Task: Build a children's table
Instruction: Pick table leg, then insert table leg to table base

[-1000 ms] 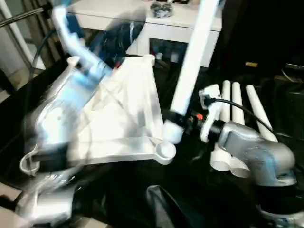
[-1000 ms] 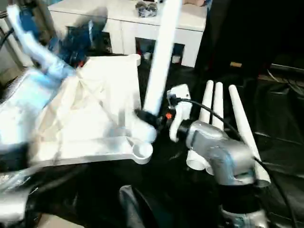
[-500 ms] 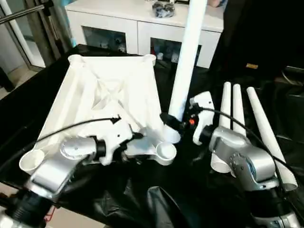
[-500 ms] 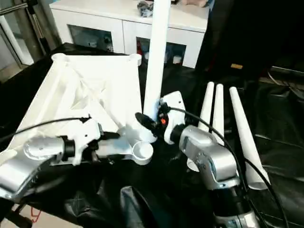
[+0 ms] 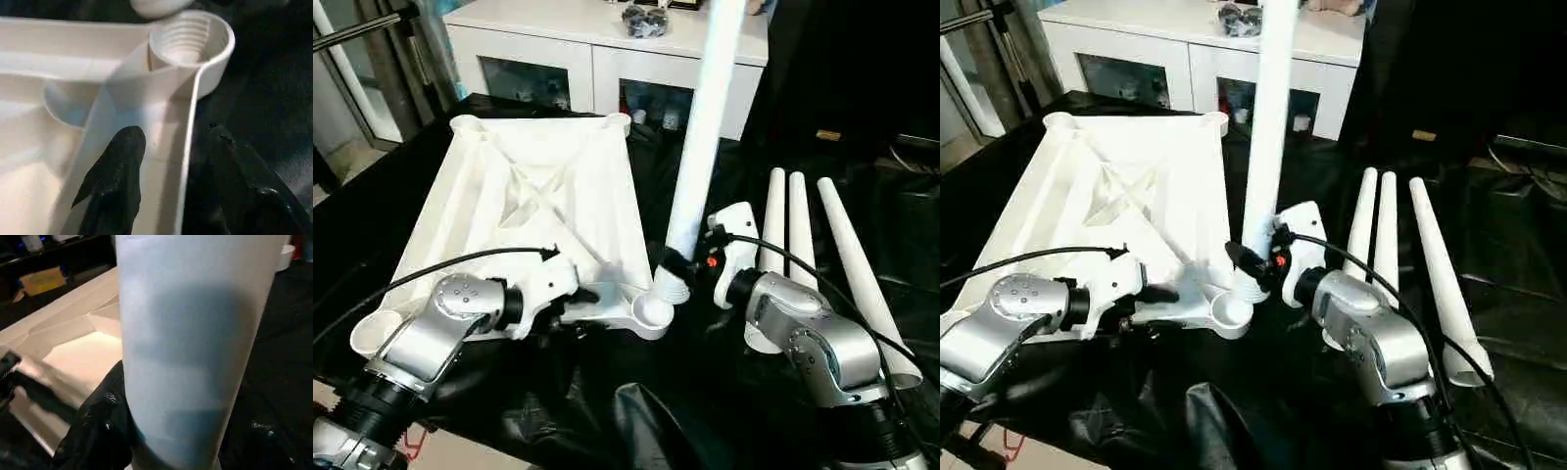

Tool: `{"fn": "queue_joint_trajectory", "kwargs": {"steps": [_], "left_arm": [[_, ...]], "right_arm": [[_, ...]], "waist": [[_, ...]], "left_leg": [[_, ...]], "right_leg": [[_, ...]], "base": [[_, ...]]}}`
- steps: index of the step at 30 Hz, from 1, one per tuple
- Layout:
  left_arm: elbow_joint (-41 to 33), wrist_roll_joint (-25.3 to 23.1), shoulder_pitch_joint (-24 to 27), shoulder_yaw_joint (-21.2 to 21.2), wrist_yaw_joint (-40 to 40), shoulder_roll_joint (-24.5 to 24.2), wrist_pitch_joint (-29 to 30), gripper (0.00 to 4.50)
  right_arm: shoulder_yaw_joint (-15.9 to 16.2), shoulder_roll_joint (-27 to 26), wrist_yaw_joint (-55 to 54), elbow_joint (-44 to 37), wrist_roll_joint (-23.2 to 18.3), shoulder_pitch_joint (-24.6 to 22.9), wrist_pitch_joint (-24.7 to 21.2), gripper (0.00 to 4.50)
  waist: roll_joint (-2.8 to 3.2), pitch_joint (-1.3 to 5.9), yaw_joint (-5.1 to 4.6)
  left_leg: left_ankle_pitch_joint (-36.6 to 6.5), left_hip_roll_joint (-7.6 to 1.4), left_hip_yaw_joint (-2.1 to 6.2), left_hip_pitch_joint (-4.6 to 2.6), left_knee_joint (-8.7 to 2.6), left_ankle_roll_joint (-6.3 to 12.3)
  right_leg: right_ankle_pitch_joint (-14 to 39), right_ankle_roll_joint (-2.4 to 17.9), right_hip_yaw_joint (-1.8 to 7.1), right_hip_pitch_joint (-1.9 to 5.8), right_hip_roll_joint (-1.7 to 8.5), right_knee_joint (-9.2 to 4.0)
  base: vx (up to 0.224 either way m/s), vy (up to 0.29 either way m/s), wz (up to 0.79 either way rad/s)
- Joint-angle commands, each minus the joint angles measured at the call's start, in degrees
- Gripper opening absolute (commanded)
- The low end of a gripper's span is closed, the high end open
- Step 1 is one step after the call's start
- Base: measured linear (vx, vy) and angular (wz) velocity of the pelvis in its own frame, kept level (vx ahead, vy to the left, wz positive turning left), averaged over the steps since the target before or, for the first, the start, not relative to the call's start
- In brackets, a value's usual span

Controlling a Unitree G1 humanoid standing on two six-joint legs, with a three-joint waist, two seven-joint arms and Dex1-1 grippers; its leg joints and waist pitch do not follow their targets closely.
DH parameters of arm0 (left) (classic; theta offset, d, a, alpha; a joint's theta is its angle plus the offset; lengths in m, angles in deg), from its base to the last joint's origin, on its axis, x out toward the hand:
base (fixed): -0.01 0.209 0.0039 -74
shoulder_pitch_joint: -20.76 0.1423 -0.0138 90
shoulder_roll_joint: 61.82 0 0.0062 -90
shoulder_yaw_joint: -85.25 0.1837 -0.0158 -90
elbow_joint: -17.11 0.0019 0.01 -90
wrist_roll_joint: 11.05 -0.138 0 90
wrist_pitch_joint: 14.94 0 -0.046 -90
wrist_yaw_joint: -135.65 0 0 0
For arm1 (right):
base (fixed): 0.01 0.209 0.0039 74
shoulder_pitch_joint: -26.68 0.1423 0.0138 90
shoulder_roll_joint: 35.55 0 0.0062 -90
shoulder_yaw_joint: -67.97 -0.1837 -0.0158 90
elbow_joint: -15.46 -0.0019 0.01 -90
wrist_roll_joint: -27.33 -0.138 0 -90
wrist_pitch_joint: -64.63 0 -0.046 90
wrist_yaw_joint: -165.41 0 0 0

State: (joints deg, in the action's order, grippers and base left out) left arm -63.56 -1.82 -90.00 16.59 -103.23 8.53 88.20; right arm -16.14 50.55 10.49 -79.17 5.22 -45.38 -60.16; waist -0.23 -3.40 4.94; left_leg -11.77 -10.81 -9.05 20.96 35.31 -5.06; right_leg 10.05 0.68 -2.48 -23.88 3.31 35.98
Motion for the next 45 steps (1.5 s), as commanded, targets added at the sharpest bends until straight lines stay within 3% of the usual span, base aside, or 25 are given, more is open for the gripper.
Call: {"fn": "queue_joint_trajectory", "kwargs": {"steps": [1, 8, 10, 14, 17, 18, 25, 29, 34, 36, 40, 45], "left_arm": [[0.42, -0.37, -0.43, 0.76, -0.66, -0.09, -0.45, 2.03], [4.19, -1.64, -2.23, 0.33, -2.03, 0.76, -1.0, 1.57], [5.46, -1.55, -2.89, 0.13, -2.54, 1.16, -0.93, 1.23], [6.39, -1.2, -3.27, -0.08, -3.99, 1.73, -0.31, 0.96], [6.9, -1.31, -3.55, 0.22, -5.01, 1.86, 0.2, 0.61], [7.39, -2.15, -3.91, 0.88, -5.49, 1.58, 0.33, 0.61], [8.38, -4.27, -4.51, 2.05, -6.36, 1.27, 0.31, 0.03], [8.91, -3.16, -5.54, 0.72, -4.48, 4.01, 1.76, 0.0], [10.42, -1.77, -8.01, -1.27, -0.21, 9.51, 2.19, 0.0], [11.65, -2.62, -9.0, -0.82, 1.62, 12.06, 1.49, 0.0], [12.68, -3.78, -9.29, -0.05, 2.04, 13.02, 1.26, 0.0], [14.46, -4.91, -10.18, 0.16, 2.37, 14.24, 1.19, 0.0]], "right_arm": [[-1.28, -0.05, -0.39, -2.06, -0.33, 0.34, 0.48, 1.89], [-1.5, 0.03, -0.25, -2.59, -1.15, 0.17, -0.87, 1.89], [-1.67, -0.09, -0.33, -2.78, -1.24, 0.16, -1.43, 1.89], [-1.39, 0.24, 0.01, -3.09, -1.05, 0.12, -1.51, 1.89], [-0.9, 0.58, 0.3, -3.12, -0.52, 0.02, -0.82, 1.89], [-0.89, 0.56, 0.27, -3.03, -0.35, 0.04, -0.64, 1.89], [-0.7, 1.04, 1.04, -3.03, -0.29, 0.58, -0.99, 1.89], [-0.24, 1.61, 2.18, -2.55, -0.47, 1.01, -1.56, 1.89], [1.32, 1.96, 2.56, 0.63, 1.8, 2.19, -0.05, 1.89], [1.5, 1.46, 2.55, 2.61, 2.52, 3.18, 1.21, 1.89], [1.4, 0.87, 2.54, 4.38, 2.57, 4.34, 1.66, 1.89], [1.39, 0.48, 2.38, 8.25, 4.03, 5.96, 3.26, 1.89]], "waist": [[1.08, 3.81, -0.21], [1.17, 3.85, -0.2], [1.19, 3.84, -0.21], [1.43, 3.87, -0.14], [1.28, 3.84, -0.13], [1.62, 3.84, -0.1], [1.52, 3.83, -0.12], [1.44, 3.89, -0.4], [1.32, 3.85, -0.12], [1.54, 3.96, -0.05], [1.38, 4.17, -0.02], [1.45, 4.1, -0.01]], "left_leg": [[-11.49, -1.51, 0.21, -0.55, -4.96, -3.13], [-11.28, -1.49, 0.24, -0.55, -4.95, -3.09], [-11.27, -1.46, 0.24, -0.56, -4.94, -3.09], [-11.22, -1.57, 0.24, -0.6, -4.91, -3.13], [-11.78, -1.53, 0.24, -0.57, -4.96, -3.03], [-11.68, -1.53, 0.32, -0.55, -4.98, -3.08], [-11.94, -1.61, 0.35, -0.56, -5.04, -2.96], [-11.08, -1.58, 0.29, -0.46, -4.88, -2.87], [-11.16, -1.46, 0.21, -0.36, -4.75, -2.37], [-10.42, -1.43, 0.17, -0.33, -4.59, -2.18], [-8.04, -1.42, 0.27, 0.05, -4.52, -1.59], [-9.01, -1.48, 0.18, -0.17, -4.52, -1.52]], "right_leg": [[13.62, 8.85, 2.63, 3.03, 3.77, -4.28], [12.71, 9.07, 2.63, 3.1, 3.73, -4.2], [12.9, 9.06, 2.64, 3.13, 3.77, -4.27], [12.3, 9.52, 2.67, 3.07, 3.87, -4.19], [13.49, 9.29, 2.67, 3.15, 3.87, -4.32], [14.03, 9.08, 2.69, 3.14, 3.93, -4.34], [14.66, 8.96, 2.67, 3.14, 3.97, -4.45], [12.83, 9.61, 2.64, 3.28, 3.94, -4.27], [15.74, 9.28, 2.64, 3.34, 4.04, -4.67], [15.58, 9.21, 2.68, 3.33, 4.07, -4.77], [11.91, 9.4, 2.56, 3.63, 3.96, -4.38], [13.63, 9.68, 2.53, 3.44, 4.08, -4.62]], "base": [[0.0, 0.0, 0.0], [0.0, 0.0, 0.0], [0.0, 0.0, 0.0], [0.0, 0.0, 0.0], [0.0, 0.0, 0.0], [0.0, 0.0, 0.0], [0.0, 0.0, 0.0], [0.0, 0.0, 0.0], [0.0, 0.0, 0.0], [0.0, 0.0, 0.0], [0.0, 0.0, 0.0], [0.0, 0.0, 0.0]]}}
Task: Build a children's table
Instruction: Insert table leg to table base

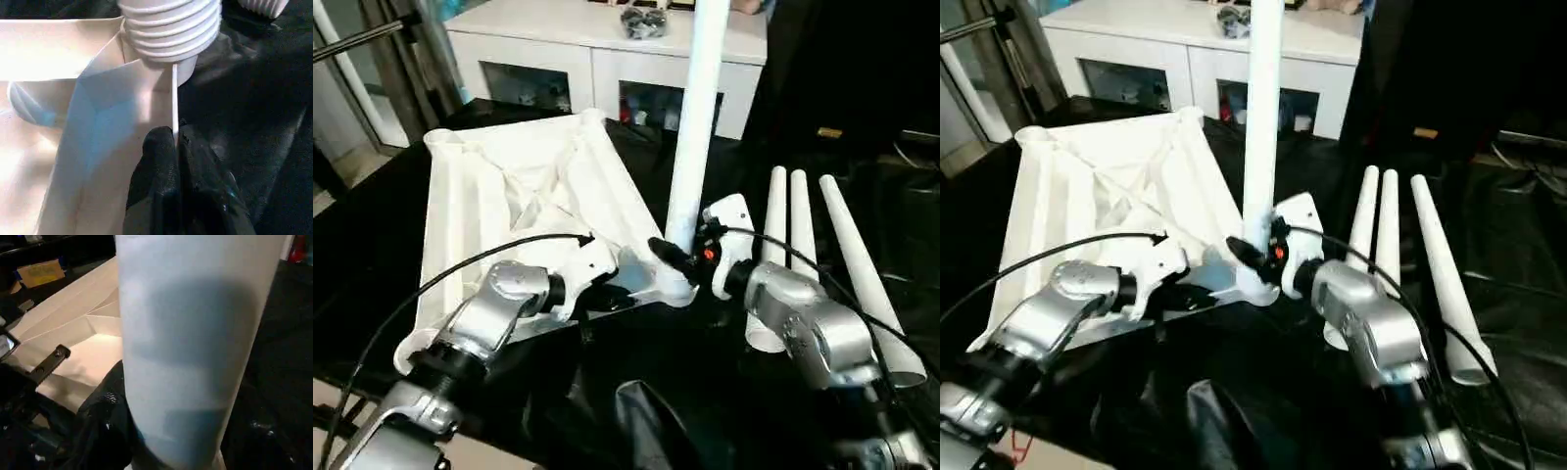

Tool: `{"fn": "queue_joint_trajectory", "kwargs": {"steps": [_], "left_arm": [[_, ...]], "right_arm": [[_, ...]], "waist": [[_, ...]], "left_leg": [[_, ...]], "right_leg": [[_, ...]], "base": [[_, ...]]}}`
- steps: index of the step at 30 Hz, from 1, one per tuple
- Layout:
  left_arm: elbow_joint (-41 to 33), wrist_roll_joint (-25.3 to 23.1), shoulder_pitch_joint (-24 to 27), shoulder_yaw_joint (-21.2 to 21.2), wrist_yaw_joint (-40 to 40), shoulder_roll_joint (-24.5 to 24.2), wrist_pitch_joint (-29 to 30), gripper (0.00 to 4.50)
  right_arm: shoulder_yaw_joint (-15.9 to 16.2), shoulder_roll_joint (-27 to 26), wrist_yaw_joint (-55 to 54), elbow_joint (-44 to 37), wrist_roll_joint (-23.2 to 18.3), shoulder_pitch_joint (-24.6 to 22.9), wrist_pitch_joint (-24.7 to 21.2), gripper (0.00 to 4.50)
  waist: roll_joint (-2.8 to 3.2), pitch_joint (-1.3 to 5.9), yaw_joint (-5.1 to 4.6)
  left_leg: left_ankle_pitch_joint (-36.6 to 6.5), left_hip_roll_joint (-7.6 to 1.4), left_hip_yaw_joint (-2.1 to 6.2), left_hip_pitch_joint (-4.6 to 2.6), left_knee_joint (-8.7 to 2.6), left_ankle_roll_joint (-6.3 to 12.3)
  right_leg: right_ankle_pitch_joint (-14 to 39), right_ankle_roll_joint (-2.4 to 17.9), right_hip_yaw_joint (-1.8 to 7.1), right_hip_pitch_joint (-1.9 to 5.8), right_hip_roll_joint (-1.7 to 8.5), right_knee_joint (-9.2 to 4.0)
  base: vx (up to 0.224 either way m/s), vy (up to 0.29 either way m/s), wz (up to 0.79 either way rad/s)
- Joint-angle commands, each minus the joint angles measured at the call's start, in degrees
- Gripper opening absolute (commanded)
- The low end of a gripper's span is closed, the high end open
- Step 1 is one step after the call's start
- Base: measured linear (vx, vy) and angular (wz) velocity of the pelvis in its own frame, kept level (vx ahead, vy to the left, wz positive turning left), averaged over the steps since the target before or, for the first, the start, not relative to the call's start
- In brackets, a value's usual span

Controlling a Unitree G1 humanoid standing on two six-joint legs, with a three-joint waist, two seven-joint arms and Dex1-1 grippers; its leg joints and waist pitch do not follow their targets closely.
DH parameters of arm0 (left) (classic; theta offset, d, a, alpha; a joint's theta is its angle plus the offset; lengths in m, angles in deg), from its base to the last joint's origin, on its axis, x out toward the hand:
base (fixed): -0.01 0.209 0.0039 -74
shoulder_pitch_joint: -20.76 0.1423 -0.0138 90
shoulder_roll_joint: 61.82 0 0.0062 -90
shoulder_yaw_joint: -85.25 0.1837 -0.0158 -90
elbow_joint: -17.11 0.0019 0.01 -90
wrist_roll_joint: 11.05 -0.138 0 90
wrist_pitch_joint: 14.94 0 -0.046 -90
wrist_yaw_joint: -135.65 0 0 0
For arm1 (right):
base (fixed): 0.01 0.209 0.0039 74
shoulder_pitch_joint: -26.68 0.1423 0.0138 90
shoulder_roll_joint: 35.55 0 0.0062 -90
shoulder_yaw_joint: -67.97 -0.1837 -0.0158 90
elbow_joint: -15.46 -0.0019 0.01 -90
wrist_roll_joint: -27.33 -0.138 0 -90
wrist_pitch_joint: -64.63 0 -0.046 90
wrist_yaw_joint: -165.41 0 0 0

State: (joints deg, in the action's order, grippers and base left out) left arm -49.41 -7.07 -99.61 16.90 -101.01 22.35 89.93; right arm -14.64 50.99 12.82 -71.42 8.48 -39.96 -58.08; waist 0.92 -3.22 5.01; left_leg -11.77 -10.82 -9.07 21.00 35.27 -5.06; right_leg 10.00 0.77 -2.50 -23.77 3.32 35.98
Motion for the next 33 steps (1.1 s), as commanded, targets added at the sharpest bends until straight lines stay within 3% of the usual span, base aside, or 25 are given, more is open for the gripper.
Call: {"fn": "queue_joint_trajectory", "kwargs": {"steps": [1, 12, 17, 21, 25, 26, 27, 33], "left_arm": [[0.34, -0.15, -0.46, 0.21, -0.17, 0.19, -0.76, 0.0], [0.96, -1.17, 0.08, 0.09, -0.81, -0.23, -0.83, 0.0], [1.26, -1.17, -0.28, -0.29, -0.91, 0.1, -0.76, 0.0], [1.33, -1.08, -0.51, -0.41, -1.14, 0.2, -0.69, 0.0], [1.35, -1.12, -0.52, -0.49, -1.34, 0.3, -0.79, 0.0], [1.33, -1.1, -0.52, -0.56, -1.32, 0.35, -0.78, 0.0], [1.33, -1.1, -0.52, -0.57, -1.31, 0.36, -0.78, 0.0], [1.45, -0.95, -0.61, -1.09, -0.98, 0.63, -0.86, 0.0]], "right_arm": [[-0.21, 0.06, -0.03, 1.2, 1.1, 0.75, 1.48, 1.89], [-0.4, 0.87, -0.03, 3.76, 2.27, 1.24, 2.15, 1.89], [0.95, 1.93, 1.57, 4.37, 3.44, 0.61, 1.22, 1.89], [-0.61, 0.73, 0.18, 6.27, 3.15, 0.94, 2.7, 1.89], [-2.83, -0.83, -0.6, 7.69, 1.58, 1.13, 3.37, 1.89], [-3.82, -1.33, -0.2, 8.1, 0.68, 0.88, 3.65, 1.89], [-3.96, -1.39, -0.16, 8.15, 0.55, 0.83, 3.64, 1.89], [-8.7, -2.73, 1.63, 10.34, -3.54, -2.04, 4.47, 1.89]], "waist": [[0.23, 3.89, -0.04], [0.32, 3.83, -0.09], [0.31, 3.72, -0.09], [0.77, 3.81, -0.08], [0.6, 3.72, -0.16], [1.09, 3.74, -0.09], [0.83, 3.69, -0.2], [0.79, 3.83, -0.12]], "left_leg": [[-9.17, -1.49, 0.19, -0.23, -4.52, -1.53], [-9.74, -1.52, 0.23, -0.26, -4.65, -1.49], [-10.31, -1.53, 0.26, -0.17, -4.73, -1.31], [-10.83, -1.56, 0.32, -0.31, -4.73, -1.53], [-11.59, -1.58, 0.35, -0.31, -4.84, -1.58], [-12.1, -1.59, 0.41, -0.41, -4.85, -1.68], [-12.62, -1.6, 0.39, -0.4, -4.91, -1.66], [-11.99, -1.65, 0.38, -0.3, -4.89, -1.15]], "right_leg": [[13.9, 9.51, 2.57, 3.32, 4.07, -4.65], [14.23, 9.45, 2.53, 3.31, 4.03, -4.7], [15.75, 9.19, 2.52, 3.3, 4.07, -4.86], [15.98, 9.27, 2.53, 3.16, 4.12, -4.9], [16.31, 9.52, 2.51, 3.18, 4.09, -5.0], [16.78, 9.51, 2.51, 3.1, 4.15, -4.99], [17.11, 9.49, 2.49, 3.12, 4.12, -5.14], [15.67, 9.93, 2.48, 3.27, 4.18, -5.02]], "base": [[0.0, 0.0, 0.0], [0.0, 0.0, 0.0], [0.0, 0.0, 0.0], [0.0, 0.0, 0.0], [0.0, 0.0, 0.0], [0.0, 0.0, 0.0], [0.0, 0.0, 0.0], [0.0, 0.0, 0.0]]}}
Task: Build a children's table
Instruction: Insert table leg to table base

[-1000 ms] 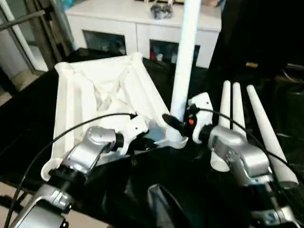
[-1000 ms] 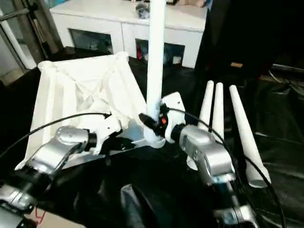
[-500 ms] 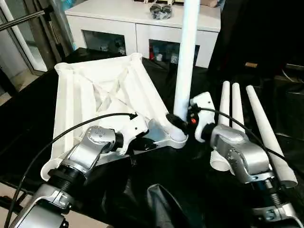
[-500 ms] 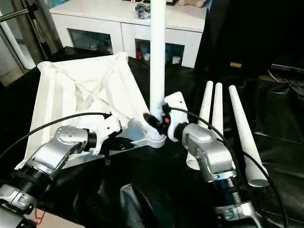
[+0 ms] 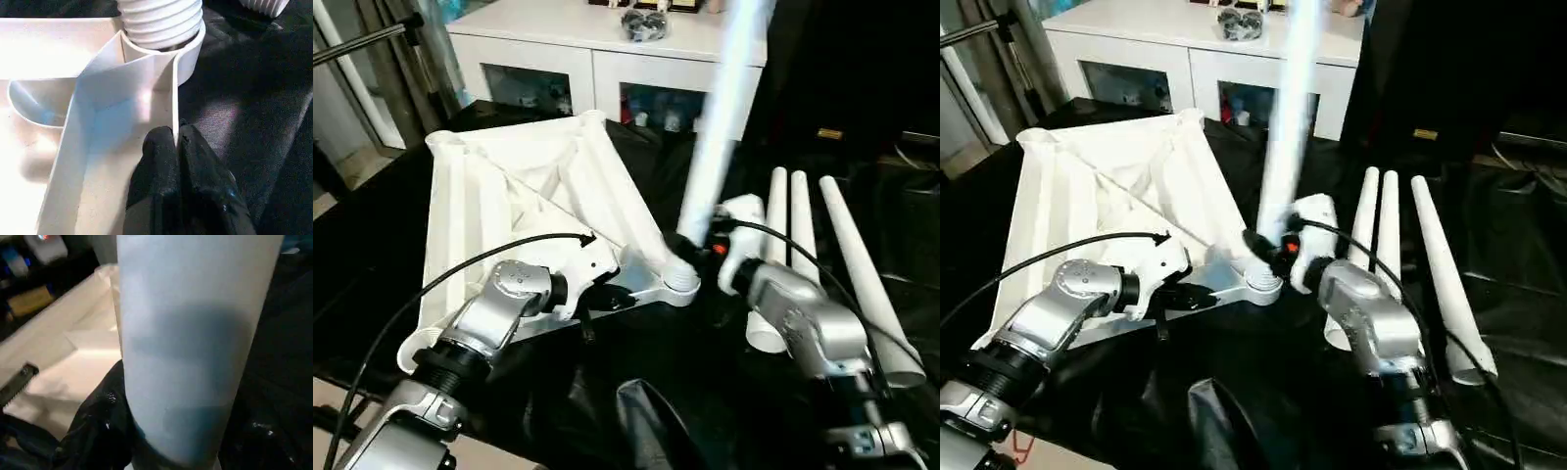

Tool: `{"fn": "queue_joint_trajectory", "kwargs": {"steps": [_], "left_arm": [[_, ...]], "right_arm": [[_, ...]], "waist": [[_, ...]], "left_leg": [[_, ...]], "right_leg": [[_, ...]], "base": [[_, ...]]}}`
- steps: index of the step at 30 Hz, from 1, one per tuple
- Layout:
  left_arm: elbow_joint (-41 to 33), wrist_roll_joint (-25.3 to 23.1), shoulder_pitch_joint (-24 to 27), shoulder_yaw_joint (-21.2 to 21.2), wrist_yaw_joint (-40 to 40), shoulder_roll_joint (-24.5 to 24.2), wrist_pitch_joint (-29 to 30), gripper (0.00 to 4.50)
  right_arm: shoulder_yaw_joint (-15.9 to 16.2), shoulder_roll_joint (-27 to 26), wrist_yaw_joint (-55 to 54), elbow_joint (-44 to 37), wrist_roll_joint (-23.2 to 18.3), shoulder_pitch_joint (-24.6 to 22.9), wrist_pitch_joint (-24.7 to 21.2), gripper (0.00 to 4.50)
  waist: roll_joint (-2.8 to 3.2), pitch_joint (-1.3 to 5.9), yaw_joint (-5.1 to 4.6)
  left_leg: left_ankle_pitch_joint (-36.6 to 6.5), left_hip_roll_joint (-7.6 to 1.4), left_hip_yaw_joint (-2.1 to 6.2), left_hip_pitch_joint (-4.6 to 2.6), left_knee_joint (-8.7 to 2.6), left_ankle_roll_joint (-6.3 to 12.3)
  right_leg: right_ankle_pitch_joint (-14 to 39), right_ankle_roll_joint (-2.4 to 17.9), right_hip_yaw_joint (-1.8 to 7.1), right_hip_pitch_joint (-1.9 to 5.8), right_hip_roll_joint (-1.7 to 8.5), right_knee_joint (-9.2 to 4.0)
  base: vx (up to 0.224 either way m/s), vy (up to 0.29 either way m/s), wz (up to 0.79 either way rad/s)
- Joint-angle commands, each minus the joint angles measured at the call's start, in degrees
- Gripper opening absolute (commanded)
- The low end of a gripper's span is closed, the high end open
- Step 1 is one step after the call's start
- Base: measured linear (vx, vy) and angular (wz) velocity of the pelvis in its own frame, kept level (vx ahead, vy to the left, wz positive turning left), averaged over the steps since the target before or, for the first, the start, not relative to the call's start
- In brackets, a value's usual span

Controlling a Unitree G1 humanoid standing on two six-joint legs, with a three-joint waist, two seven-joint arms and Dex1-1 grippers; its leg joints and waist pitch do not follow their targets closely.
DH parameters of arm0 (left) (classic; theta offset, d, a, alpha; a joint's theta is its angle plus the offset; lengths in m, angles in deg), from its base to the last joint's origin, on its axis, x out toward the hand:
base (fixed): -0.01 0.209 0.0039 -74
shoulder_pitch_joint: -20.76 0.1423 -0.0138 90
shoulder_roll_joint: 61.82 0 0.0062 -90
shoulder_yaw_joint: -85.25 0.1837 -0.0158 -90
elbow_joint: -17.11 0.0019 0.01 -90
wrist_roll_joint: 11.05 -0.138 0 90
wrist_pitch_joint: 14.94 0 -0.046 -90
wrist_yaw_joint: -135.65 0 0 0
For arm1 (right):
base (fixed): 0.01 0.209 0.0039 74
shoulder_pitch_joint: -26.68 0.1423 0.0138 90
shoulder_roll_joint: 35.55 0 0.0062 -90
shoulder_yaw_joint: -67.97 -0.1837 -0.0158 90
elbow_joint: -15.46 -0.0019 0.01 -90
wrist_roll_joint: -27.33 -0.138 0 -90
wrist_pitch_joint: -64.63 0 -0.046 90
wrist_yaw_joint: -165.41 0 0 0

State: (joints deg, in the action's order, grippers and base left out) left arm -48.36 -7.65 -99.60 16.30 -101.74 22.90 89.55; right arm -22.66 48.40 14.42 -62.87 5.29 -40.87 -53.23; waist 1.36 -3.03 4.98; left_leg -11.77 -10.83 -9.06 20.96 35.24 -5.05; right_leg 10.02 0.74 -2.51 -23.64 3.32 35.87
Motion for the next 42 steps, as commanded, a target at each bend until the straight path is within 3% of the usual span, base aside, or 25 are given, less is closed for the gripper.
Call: {"fn": "queue_joint_trajectory", "kwargs": {"steps": [1, 4, 8, 12, 16, 21, 26, 30, 36, 40, 41, 42], "left_arm": [[0.48, -0.36, -0.66, -0.55, -0.22, 0.11, -0.52, 0.0], [0.68, -0.38, -0.77, -0.91, 0.12, 0.19, -0.63, 0.0], [0.59, -0.35, -0.65, -1.21, 0.46, 0.23, -0.78, 0.0], [1.01, -0.53, -0.74, -1.48, 0.81, 0.13, -1.19, 0.0], [1.73, -0.77, -1.05, -1.76, 1.41, 0.24, -1.71, 0.0], [2.35, -0.92, -1.43, -1.84, 1.54, 0.25, -2.1, 0.0], [2.67, -1.18, -1.51, -1.78, 1.65, 0.49, -2.31, 0.0], [3.04, -1.42, -1.56, -1.75, 1.73, 0.82, -2.61, 0.0], [2.99, -1.52, -1.38, -1.76, 1.66, 0.96, -2.89, 0.0], [2.62, -1.36, -1.05, -1.66, 0.97, 0.83, -3.21, 0.0], [2.47, -1.34, -0.88, -1.59, 0.63, 0.72, -3.51, 0.0], [2.47, -1.34, -0.88, -1.59, 0.63, 0.72, -3.51, 0.0]], "right_arm": [[-1.13, -0.26, -0.02, 2.2, -0.56, -1.37, -0.26, 1.89], [-2.14, -0.45, 0.42, 4.99, -0.24, -3.11, 2.23, 1.89], [-3.18, -1.1, 0.5, 7.73, -0.08, -5.19, 5.38, 1.89], [-3.09, -1.27, 0.39, 8.97, 1.05, -7.0, 8.71, 1.89], [-2.72, -1.15, 0.61, 9.17, 2.09, -8.75, 12.17, 1.89], [0.12, 0.15, 0.23, 6.04, 5.58, -11.18, 15.47, 1.89], [2.6, 1.17, -0.19, 3.98, 8.39, -11.99, 17.38, 1.89], [3.86, 1.7, -0.12, 3.4, 9.4, -12.05, 18.04, 1.89], [5.91, 2.73, 1.54, 3.62, 10.58, -11.3, 17.73, 1.89], [7.7, 3.63, 3.79, 3.95, 11.27, -10.75, 17.2, 1.89], [8.42, 3.87, 4.63, 4.24, 11.44, -10.49, 17.19, 1.89], [8.42, 3.87, 4.63, 4.24, 11.44, -10.49, 17.19, 1.89]], "waist": [[0.38, 3.73, -0.04], [0.43, 3.71, -0.03], [0.48, 3.43, -0.1], [0.55, 3.31, -0.13], [0.57, 3.32, -0.18], [0.84, 3.29, -0.05], [0.73, 3.29, -0.08], [0.68, 3.18, -0.15], [0.62, 2.92, -0.42], [0.56, 2.95, -0.45], [1.01, 2.93, -0.36], [0.71, 2.97, -0.43]], "left_leg": [[-11.16, -1.66, 0.34, -0.23, -4.78, -0.87], [-10.97, -1.62, 0.24, -0.17, -4.78, -0.57], [-13.52, -1.7, 0.37, -0.36, -5.21, -0.54], [-14.67, -1.7, 0.31, -0.83, -5.53, -0.47], [-14.79, -1.73, 0.33, -0.9, -5.72, -0.41], [-15.02, -1.75, 0.37, -0.94, -5.85, -0.32], [-15.26, -1.75, 0.33, -0.93, -5.91, -0.28], [-16.05, -1.78, 0.35, -0.92, -6.05, -0.02], [-18.11, -1.72, 0.53, -0.96, -6.19, 0.09], [-17.99, -1.77, 0.56, -0.87, -6.23, 0.35], [-18.13, -1.78, 0.61, -0.9, -6.24, 0.26], [-18.01, -1.78, 0.58, -0.86, -6.24, 0.32]], "right_leg": [[14.49, 10.31, 2.52, 3.14, 4.21, -4.81], [14.55, 10.54, 2.45, 3.12, 4.23, -4.92], [20.11, 9.3, 2.35, 2.98, 4.33, -5.55], [22.04, 8.71, 2.34, 2.9, 4.44, -6.15], [21.65, 8.59, 2.35, 3.02, 4.36, -6.24], [22.44, 8.27, 2.37, 2.98, 4.35, -6.31], [22.38, 8.04, 2.45, 2.91, 4.27, -6.43], [23.85, 7.65, 2.44, 2.85, 4.29, -6.56], [30.01, 5.49, 2.39, 2.5, 4.43, -7.29], [29.53, 5.48, 2.41, 2.52, 4.39, -7.25], [29.52, 5.57, 2.43, 2.46, 4.45, -7.24], [28.98, 5.69, 2.42, 2.51, 4.42, -7.29]], "base": [[0.0, 0.0, 0.0], [0.0, 0.0, 0.0], [0.0, 0.0, 0.0], [0.0, 0.0, 0.0], [0.0, 0.0, 0.0], [0.0, 0.0, 0.0], [0.0, 0.0, 0.0], [0.0, 0.0, 0.0], [0.0, 0.0, 0.0], [0.0, 0.0, 0.0], [0.0, 0.0, 0.0], [0.0, 0.0, 0.0]]}}
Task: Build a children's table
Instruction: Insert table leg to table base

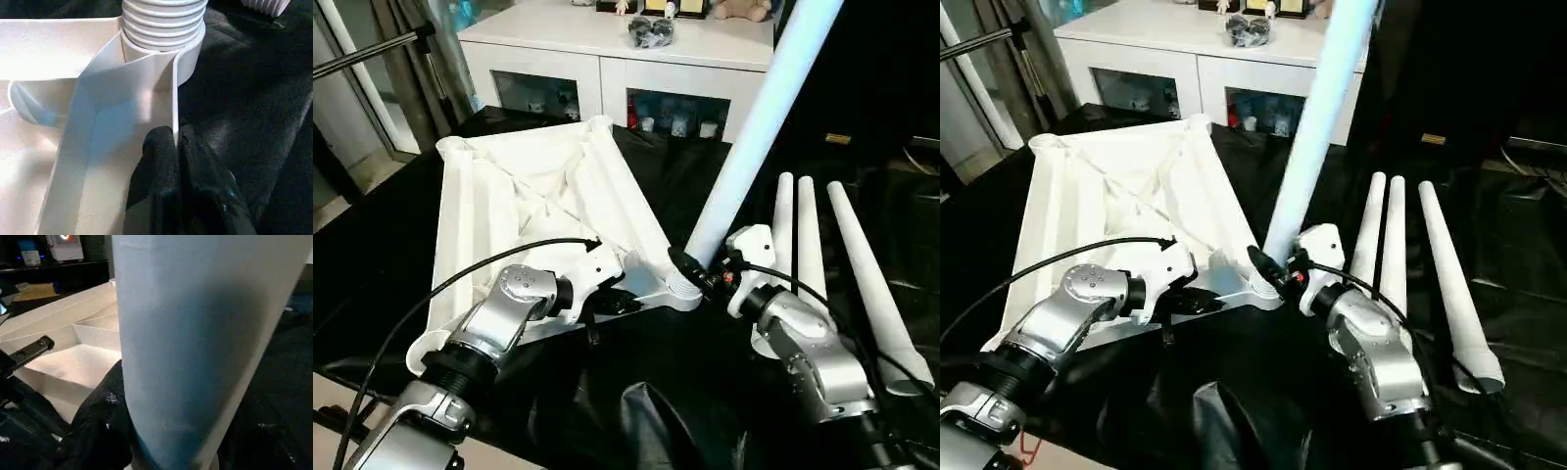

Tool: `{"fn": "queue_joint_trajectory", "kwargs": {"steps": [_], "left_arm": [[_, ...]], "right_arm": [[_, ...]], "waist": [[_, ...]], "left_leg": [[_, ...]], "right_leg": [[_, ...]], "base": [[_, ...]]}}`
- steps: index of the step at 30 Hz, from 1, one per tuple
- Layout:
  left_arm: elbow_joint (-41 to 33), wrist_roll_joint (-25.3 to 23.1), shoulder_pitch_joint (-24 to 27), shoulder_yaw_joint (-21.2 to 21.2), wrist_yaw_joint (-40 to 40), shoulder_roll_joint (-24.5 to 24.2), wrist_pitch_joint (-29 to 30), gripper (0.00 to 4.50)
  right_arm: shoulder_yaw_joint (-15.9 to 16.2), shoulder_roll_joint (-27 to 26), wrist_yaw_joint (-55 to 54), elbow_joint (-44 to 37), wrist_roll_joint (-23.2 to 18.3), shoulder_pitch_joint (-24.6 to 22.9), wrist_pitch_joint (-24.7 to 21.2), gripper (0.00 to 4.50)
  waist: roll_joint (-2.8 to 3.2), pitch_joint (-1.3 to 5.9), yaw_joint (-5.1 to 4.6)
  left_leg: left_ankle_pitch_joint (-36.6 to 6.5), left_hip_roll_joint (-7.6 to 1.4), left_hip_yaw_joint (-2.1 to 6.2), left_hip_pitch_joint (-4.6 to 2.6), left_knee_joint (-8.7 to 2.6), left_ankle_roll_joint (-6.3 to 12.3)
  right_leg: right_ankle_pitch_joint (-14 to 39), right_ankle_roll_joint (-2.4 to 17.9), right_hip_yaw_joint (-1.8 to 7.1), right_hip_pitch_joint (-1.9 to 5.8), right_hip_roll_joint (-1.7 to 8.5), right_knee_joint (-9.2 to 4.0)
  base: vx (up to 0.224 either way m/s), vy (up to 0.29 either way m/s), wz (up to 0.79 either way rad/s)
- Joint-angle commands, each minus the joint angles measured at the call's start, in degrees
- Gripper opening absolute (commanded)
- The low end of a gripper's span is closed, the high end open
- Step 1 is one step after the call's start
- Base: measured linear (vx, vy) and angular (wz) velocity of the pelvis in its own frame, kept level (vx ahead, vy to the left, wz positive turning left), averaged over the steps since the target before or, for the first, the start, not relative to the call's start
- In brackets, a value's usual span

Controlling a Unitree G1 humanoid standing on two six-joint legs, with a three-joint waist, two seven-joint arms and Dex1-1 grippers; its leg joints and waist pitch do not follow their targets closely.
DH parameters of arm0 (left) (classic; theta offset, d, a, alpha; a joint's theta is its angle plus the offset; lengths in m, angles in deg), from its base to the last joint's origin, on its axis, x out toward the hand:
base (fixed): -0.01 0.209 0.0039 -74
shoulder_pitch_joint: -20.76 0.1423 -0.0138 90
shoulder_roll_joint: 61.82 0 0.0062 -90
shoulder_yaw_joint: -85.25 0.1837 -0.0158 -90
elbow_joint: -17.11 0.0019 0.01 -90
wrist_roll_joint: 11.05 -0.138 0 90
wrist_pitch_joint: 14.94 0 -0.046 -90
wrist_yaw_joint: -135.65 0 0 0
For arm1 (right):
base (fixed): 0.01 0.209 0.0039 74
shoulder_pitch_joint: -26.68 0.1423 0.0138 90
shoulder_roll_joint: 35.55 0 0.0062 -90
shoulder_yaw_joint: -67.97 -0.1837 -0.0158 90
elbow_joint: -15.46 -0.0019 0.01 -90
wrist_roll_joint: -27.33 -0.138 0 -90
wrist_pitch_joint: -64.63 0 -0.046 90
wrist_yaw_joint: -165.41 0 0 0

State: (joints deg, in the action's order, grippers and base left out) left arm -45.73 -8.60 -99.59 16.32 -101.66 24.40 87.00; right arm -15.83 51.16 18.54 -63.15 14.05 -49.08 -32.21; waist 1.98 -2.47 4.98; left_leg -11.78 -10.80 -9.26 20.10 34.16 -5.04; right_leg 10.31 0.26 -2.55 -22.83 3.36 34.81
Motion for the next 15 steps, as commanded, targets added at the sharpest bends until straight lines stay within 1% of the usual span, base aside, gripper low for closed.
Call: {"fn": "queue_joint_trajectory", "kwargs": {"steps": [1, 2, 3, 4, 5, 6, 8, 9, 10, 11, 12, 13, 14, 15], "left_arm": [[-0.65, -0.21, -0.58, -1.34, -0.52, -1.04, -1.35, 0.0], [-0.86, -0.13, -0.49, -1.22, -1.0, -1.15, -1.51, 0.0], [-1.16, -0.01, -0.39, -0.96, -1.94, -1.46, -1.74, 0.0], [-1.28, 0.04, -0.37, -0.84, -2.36, -1.62, -1.85, 0.0], [-1.31, -0.07, -0.43, -0.62, -2.85, -1.89, -2.05, 0.0], [-1.24, -0.11, -0.56, -0.43, -3.52, -2.18, -2.48, 0.0], [-1.28, -0.1, -0.67, -0.27, -4.18, -2.45, -2.79, 0.0], [-1.35, -0.12, -0.8, -0.07, -4.84, -2.76, -2.92, 0.0], [-1.35, -0.12, -0.82, -0.05, -4.95, -2.8, -2.98, 0.0], [-1.42, -0.26, -1.08, 0.34, -6.2, -3.4, -3.56, 0.0], [-1.47, -0.36, -1.15, 0.44, -6.57, -3.63, -3.89, 0.0], [-1.6, -0.16, -1.14, 0.44, -7.21, -3.79, -4.41, 0.0], [-2.02, 0.16, -1.01, 0.45, -7.92, -4.01, -4.35, 0.0], [-2.02, 0.16, -1.01, 0.45, -7.92, -4.01, -4.35, 0.0]], "right_arm": [[3.02, 1.52, 2.66, 6.4, 2.83, -1.25, -4.27, 1.89], [3.6, 1.72, 3.51, 7.27, 3.01, -0.85, -4.31, 1.89], [4.57, 2.04, 4.5, 8.63, 3.69, -0.12, -3.97, 1.89], [5.0, 2.18, 4.87, 9.2, 4.03, 0.19, -3.76, 1.89], [5.43, 2.2, 5.32, 10.11, 4.37, 0.87, -3.64, 1.89], [5.81, 2.13, 6.03, 11.07, 4.56, 1.65, -3.71, 1.89], [6.15, 2.12, 6.67, 11.91, 4.74, 2.36, -3.64, 1.89], [6.57, 2.11, 7.37, 12.88, 4.99, 3.15, -3.6, 1.89], [6.65, 2.11, 7.52, 13.02, 5.03, 3.26, -3.56, 1.89], [7.65, 2.25, 9.58, 14.57, 5.51, 4.57, -3.09, 1.89], [8.15, 2.41, 10.93, 15.22, 5.38, 5.07, -3.12, 1.89], [8.62, 2.66, 12.21, 15.61, 5.32, 5.36, -2.93, 1.89], [9.23, 3.14, 13.87, 15.51, 5.21, 5.31, -2.59, 1.89], [9.23, 3.14, 13.87, 15.51, 5.21, 5.31, -2.59, 1.89]], "waist": [[0.28, 2.51, -0.36], [0.14, 2.45, -0.56], [0.31, 2.45, -0.62], [0.28, 2.45, -0.67], [0.27, 2.49, -0.71], [0.06, 2.51, -0.83], [0.12, 2.56, -1.01], [-0.01, 2.52, -1.16], [0.09, 2.54, -1.23], [0.06, 2.47, -1.46], [-0.04, 2.42, -1.72], [-0.3, 2.4, -1.81], [-0.05, 2.41, -1.81], [-0.07, 2.43, -1.77]], "left_leg": [[-17.9, -1.82, 0.76, -0.09, -5.16, 0.3], [-17.99, -1.79, 0.84, 0.15, -5.24, 0.36], [-18.3, -1.77, 0.8, 0.09, -5.16, 0.32], [-18.39, -1.79, 0.77, 0.01, -5.14, 0.36], [-17.87, -1.81, 0.78, 0.09, -5.17, 0.32], [-17.62, -1.82, 0.75, 0.15, -5.22, 0.34], [-17.39, -1.8, 0.76, 0.17, -5.21, 0.45], [-17.09, -1.82, 0.69, 0.22, -5.23, 0.51], [-17.07, -1.83, 0.73, 0.19, -5.23, 0.48], [-17.49, -1.78, 0.68, 0.15, -5.19, 0.53], [-18.12, -1.78, 0.77, 0.21, -5.24, 0.61], [-18.07, -1.82, 0.76, 0.23, -5.25, 0.69], [-18.26, -1.89, 0.73, 0.01, -5.19, 0.77], [-17.84, -1.93, 0.72, 0.06, -5.21, 0.94]], "right_leg": [[28.06, 6.39, 2.44, 1.69, 4.33, -6.09], [27.86, 6.65, 2.36, 1.9, 4.32, -6.01], [28.24, 6.72, 2.33, 1.78, 4.34, -6.1], [28.3, 6.77, 2.37, 1.74, 4.35, -6.13], [27.4, 7.05, 2.44, 1.83, 4.35, -6.02], [26.78, 7.23, 2.42, 1.91, 4.3, -5.99], [26.71, 7.58, 2.38, 1.95, 4.35, -5.91], [26.46, 7.67, 2.41, 1.98, 4.32, -5.92], [26.45, 7.83, 2.38, 2.0, 4.35, -5.86], [27.09, 7.93, 2.33, 1.88, 4.32, -5.97], [28.36, 7.86, 2.28, 1.96, 4.38, -6.03], [28.83, 7.71, 2.29, 1.96, 4.4, -6.1], [29.48, 7.57, 2.36, 1.75, 4.44, -6.18], [29.0, 7.61, 2.43, 1.82, 4.44, -6.2]], "base": [[0.0, 0.0, 0.0], [0.0, 0.0, 0.0], [0.0, 0.0, 0.0], [0.0, 0.0, 0.0], [0.0, 0.0, 0.0], [0.0, 0.0, 0.0], [0.0, 0.0, 0.0], [0.0, 0.0, 0.0], [0.0, 0.0, 0.0], [0.0, 0.0, 0.0], [0.0, 0.0, 0.0], [0.0, 0.0, 0.0], [0.0, 0.0, 0.0], [0.0, 0.0, 0.0]]}}
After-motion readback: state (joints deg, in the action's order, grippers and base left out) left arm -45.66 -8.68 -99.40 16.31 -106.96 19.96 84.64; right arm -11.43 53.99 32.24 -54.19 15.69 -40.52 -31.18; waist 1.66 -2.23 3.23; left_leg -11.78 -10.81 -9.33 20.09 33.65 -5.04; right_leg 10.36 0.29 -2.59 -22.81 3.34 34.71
